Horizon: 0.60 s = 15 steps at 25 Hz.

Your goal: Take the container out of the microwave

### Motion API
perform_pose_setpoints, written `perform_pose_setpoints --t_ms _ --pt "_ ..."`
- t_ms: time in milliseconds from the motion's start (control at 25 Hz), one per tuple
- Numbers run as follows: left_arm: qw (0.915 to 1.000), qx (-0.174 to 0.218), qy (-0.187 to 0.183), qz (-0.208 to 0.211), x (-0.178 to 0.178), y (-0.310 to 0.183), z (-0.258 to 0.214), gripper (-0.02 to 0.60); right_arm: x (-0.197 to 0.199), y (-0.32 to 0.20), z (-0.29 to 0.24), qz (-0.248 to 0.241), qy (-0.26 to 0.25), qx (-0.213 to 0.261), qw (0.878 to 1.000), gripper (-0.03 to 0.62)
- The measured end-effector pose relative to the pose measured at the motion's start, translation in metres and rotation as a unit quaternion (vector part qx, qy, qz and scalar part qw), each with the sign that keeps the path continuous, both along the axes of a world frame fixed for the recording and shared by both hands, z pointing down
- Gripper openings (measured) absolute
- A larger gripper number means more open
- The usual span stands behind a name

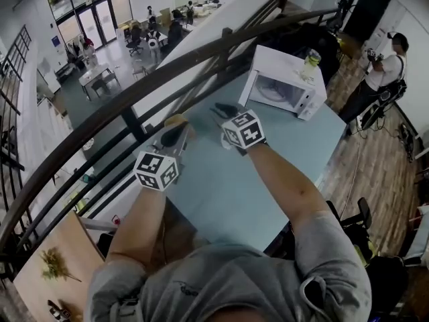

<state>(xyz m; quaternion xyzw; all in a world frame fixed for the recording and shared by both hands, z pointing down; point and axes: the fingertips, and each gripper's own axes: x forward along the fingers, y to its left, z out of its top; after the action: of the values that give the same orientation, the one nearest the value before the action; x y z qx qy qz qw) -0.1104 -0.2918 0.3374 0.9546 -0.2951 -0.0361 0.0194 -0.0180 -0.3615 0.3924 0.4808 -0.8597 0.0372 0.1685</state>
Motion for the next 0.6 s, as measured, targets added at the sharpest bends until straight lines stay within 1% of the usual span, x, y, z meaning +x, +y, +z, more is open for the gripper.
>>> perform_pose_setpoints --t_ms 360,480,600 --pt "0.9992 0.027 -0.001 0.029 0.052 0.055 -0.046 0.026 0.072 0.062 -0.051 0.044 -0.009 0.032 0.998 0.099" --pt "0.9989 0.027 -0.002 0.039 0.073 0.078 -0.052 0.026 0.098 0.091 -0.059 0.058 -0.011 0.037 0.998 0.098" --pt "0.9980 0.031 -0.007 0.054 0.100 0.101 -0.055 0.026 0.134 0.120 -0.064 0.076 -0.009 0.043 0.996 0.098"
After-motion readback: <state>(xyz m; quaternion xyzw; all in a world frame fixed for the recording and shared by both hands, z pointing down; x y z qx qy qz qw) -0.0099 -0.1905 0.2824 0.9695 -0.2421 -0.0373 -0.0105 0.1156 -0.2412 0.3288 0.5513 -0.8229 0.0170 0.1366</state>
